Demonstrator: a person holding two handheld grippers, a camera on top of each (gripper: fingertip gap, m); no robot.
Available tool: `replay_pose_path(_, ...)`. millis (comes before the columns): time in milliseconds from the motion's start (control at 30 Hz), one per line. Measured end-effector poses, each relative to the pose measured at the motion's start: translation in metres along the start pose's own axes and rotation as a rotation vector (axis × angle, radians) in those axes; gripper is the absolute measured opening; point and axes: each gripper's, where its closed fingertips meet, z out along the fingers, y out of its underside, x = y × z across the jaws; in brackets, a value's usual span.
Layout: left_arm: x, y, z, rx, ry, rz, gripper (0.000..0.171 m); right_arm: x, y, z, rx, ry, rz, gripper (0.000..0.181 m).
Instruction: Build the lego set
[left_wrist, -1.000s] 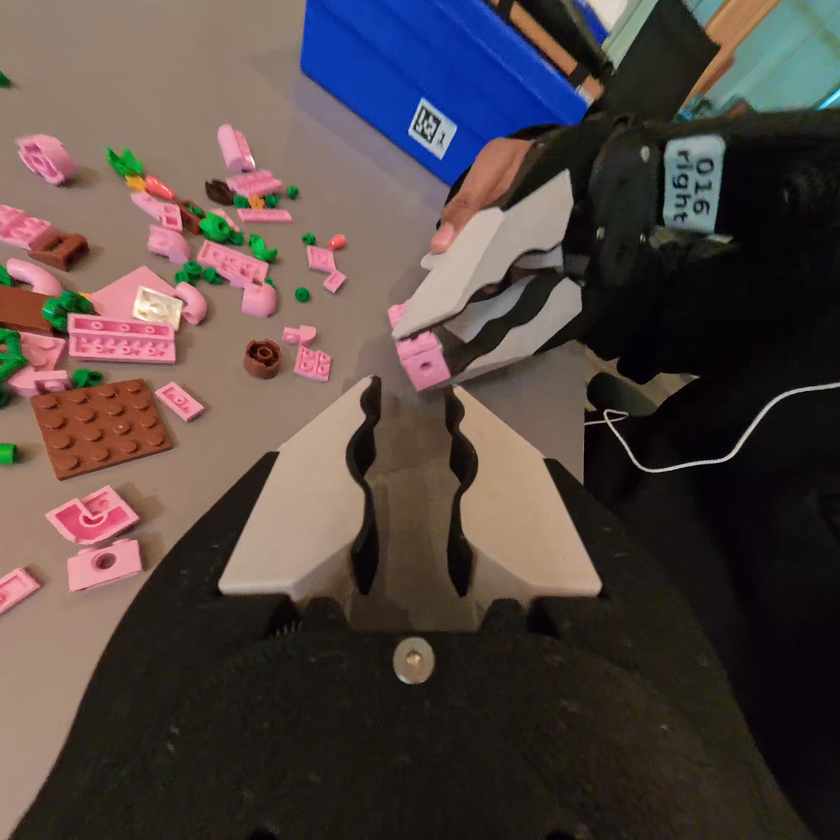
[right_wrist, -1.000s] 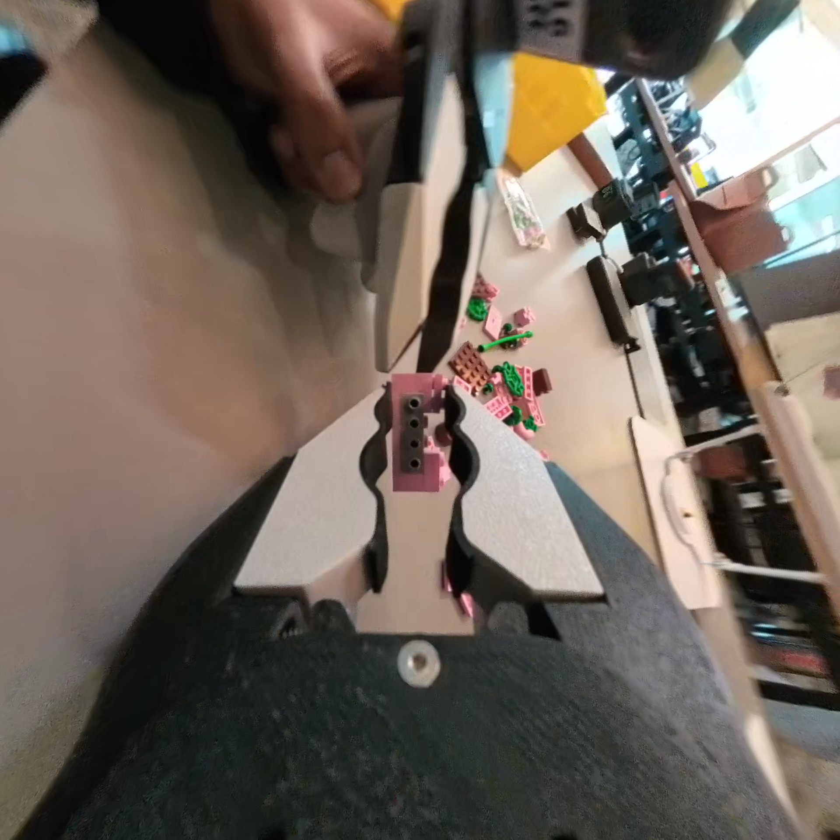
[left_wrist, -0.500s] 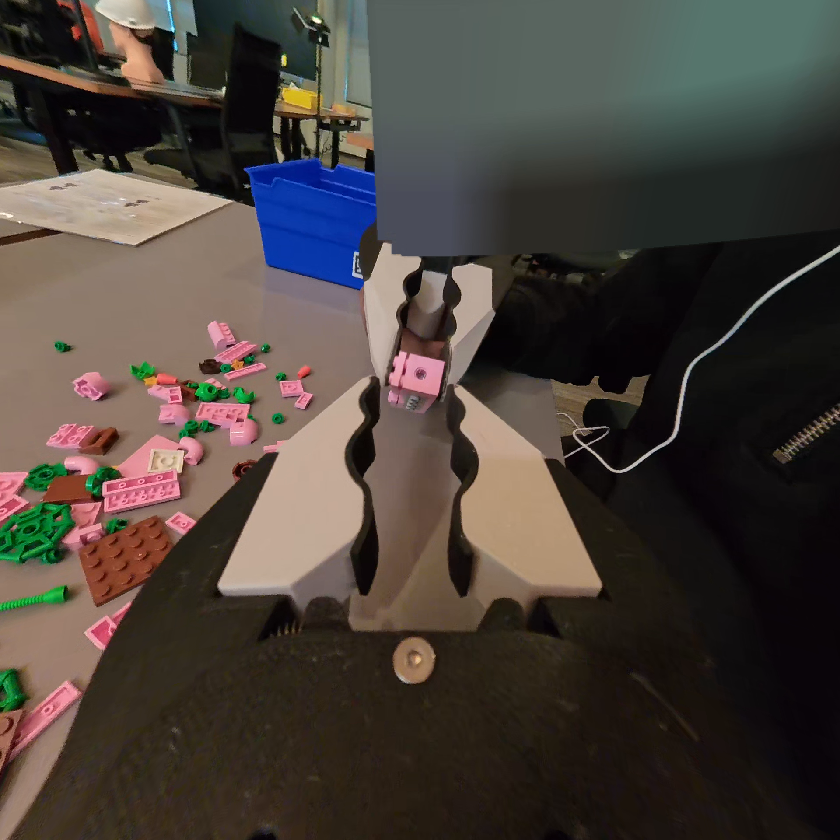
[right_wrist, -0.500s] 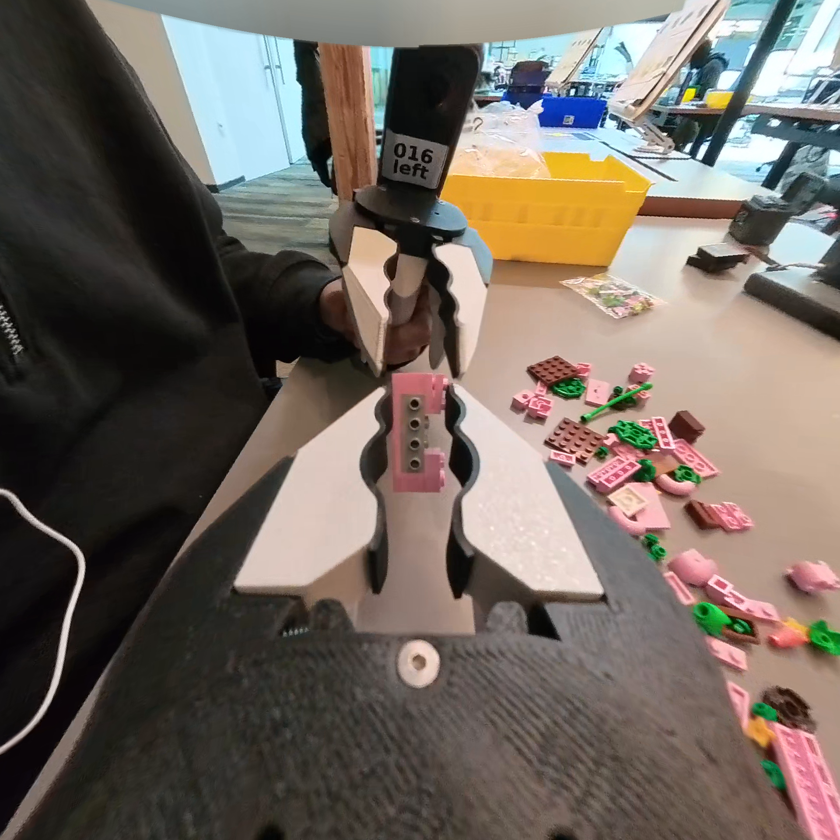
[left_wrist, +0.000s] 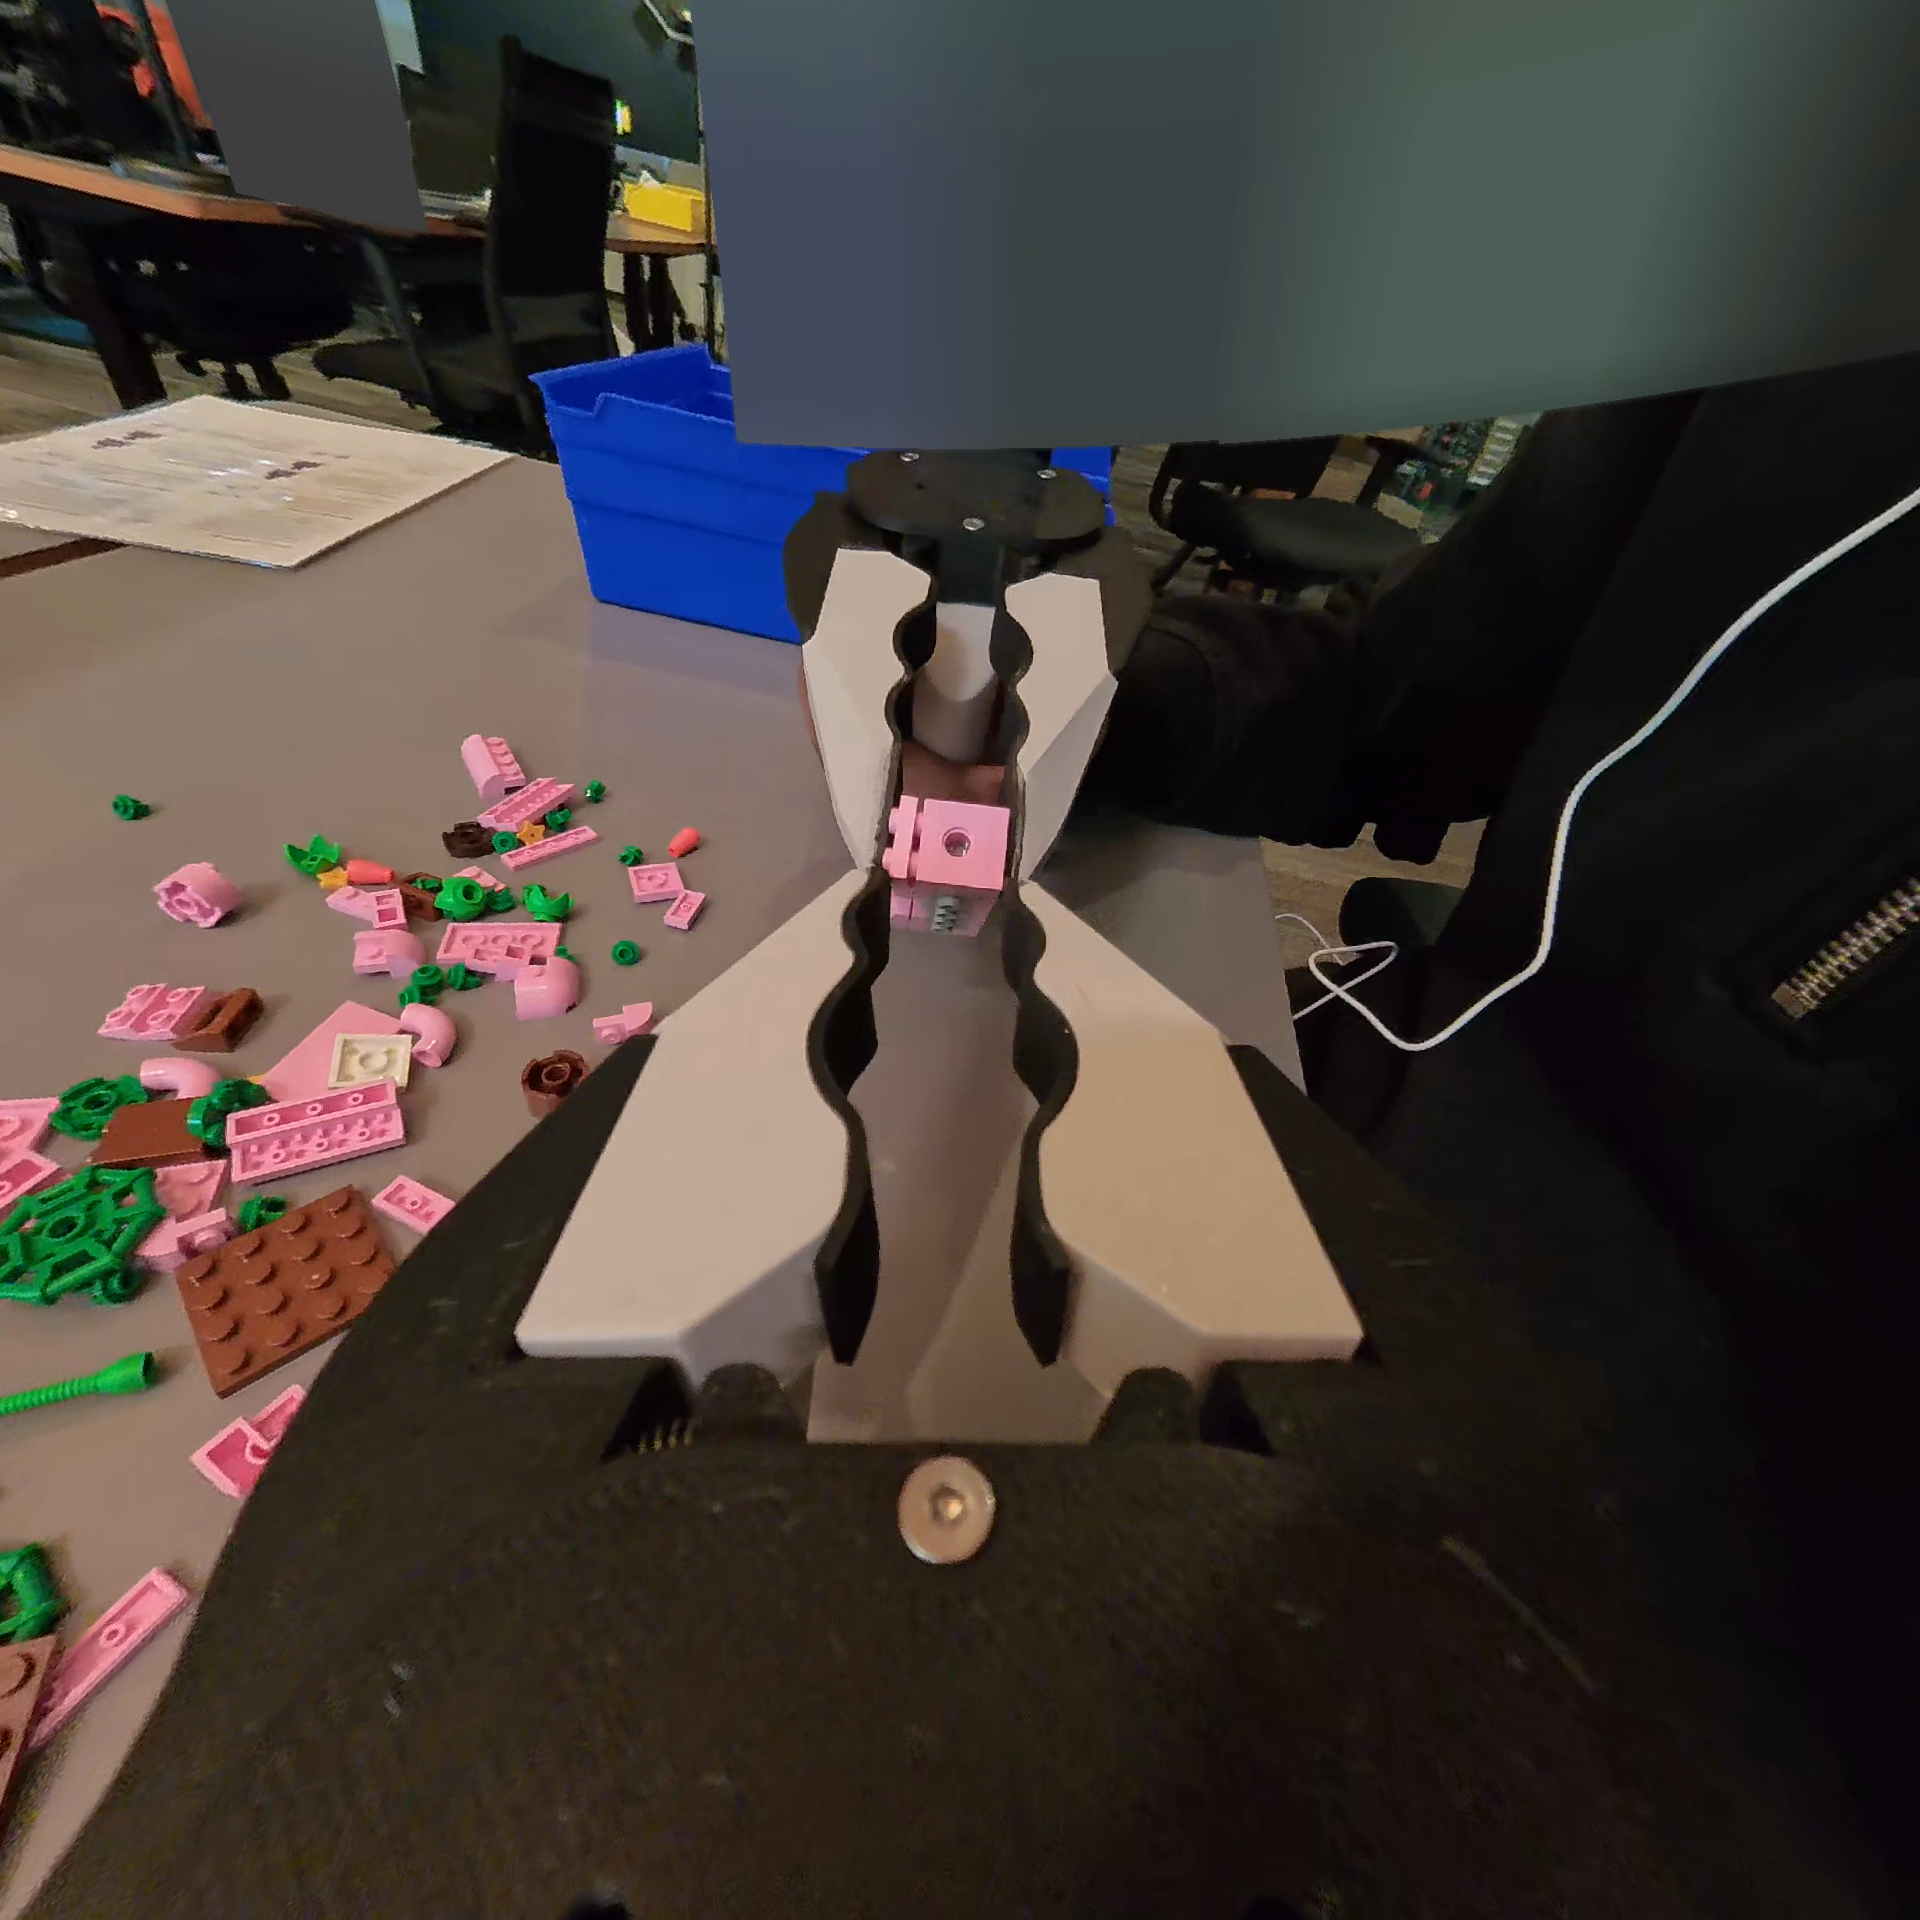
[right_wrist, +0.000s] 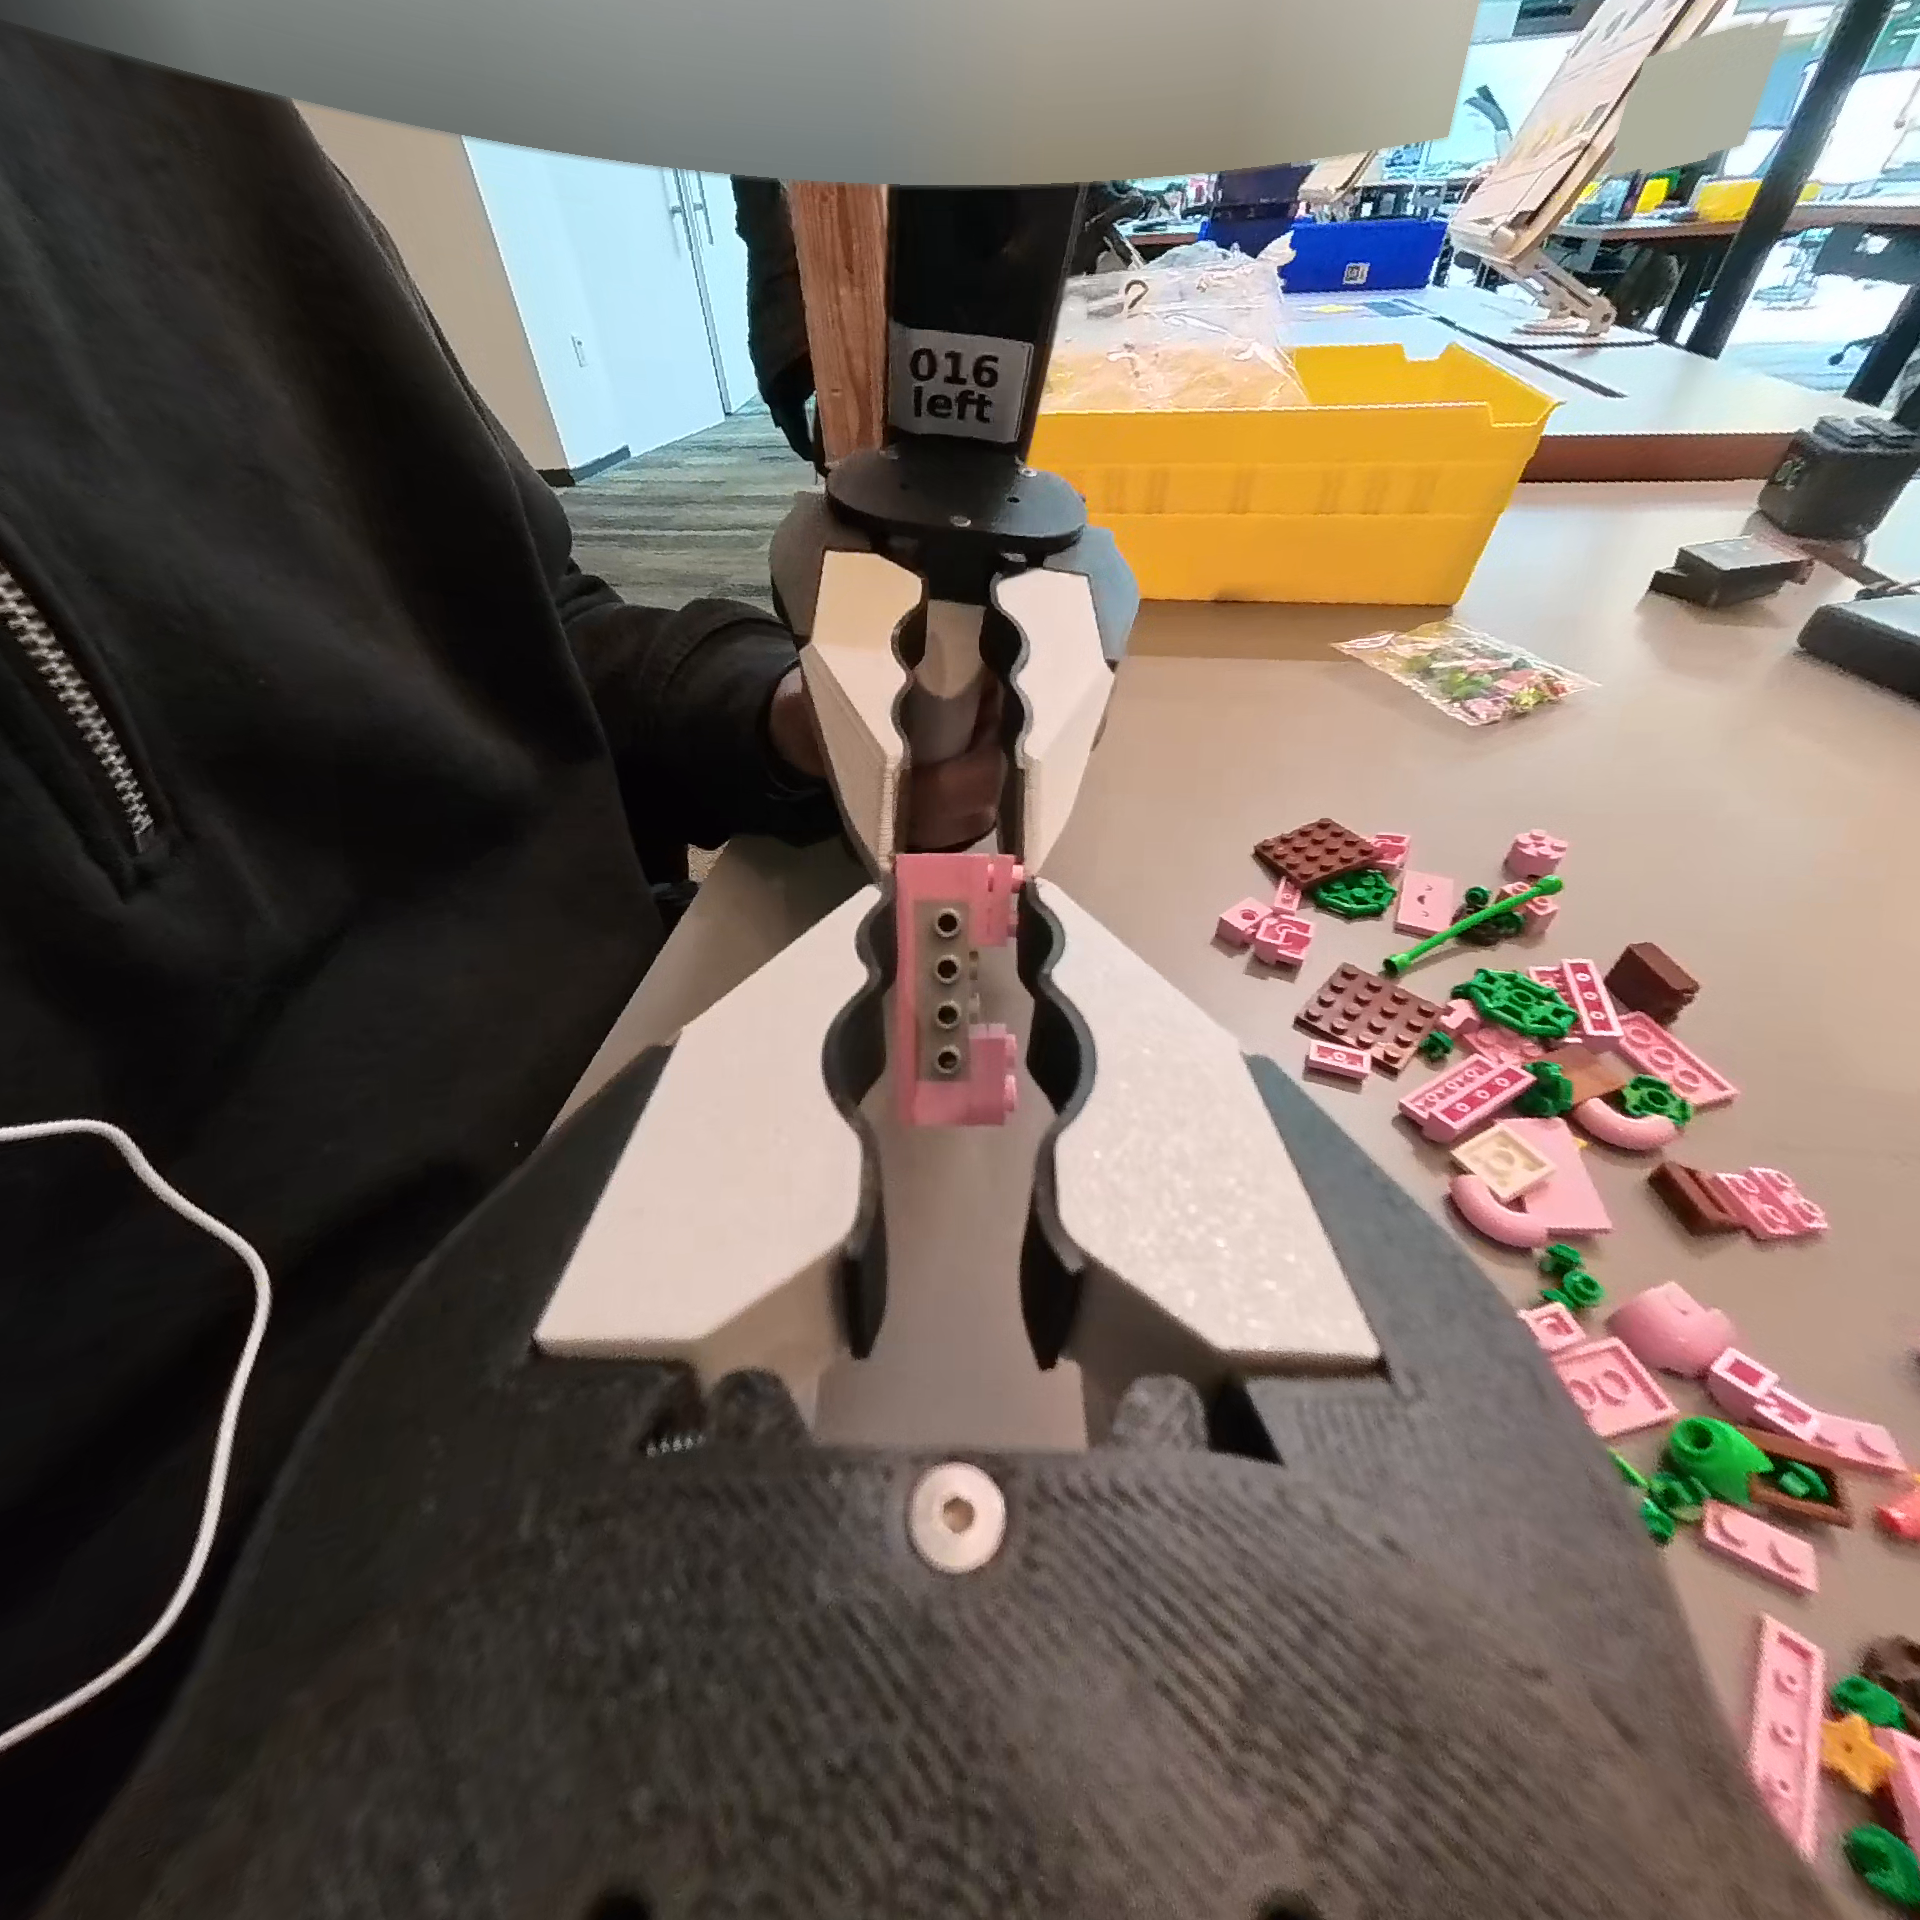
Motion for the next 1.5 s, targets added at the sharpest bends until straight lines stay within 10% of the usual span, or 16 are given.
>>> replay_pose_path(1033,0.002,0.005,0.001,-0.029,-0.025,0.048,0.017,-0.002,0.005,0.0,-0.041,0.011,-0.06,0.021)
replay_pose_path(1500,-0.019,-0.002,-0.002,0.058,-0.004,-0.241,0.036,0.029,0.003,-0.001,-0.157,0.402,-0.51,0.02)
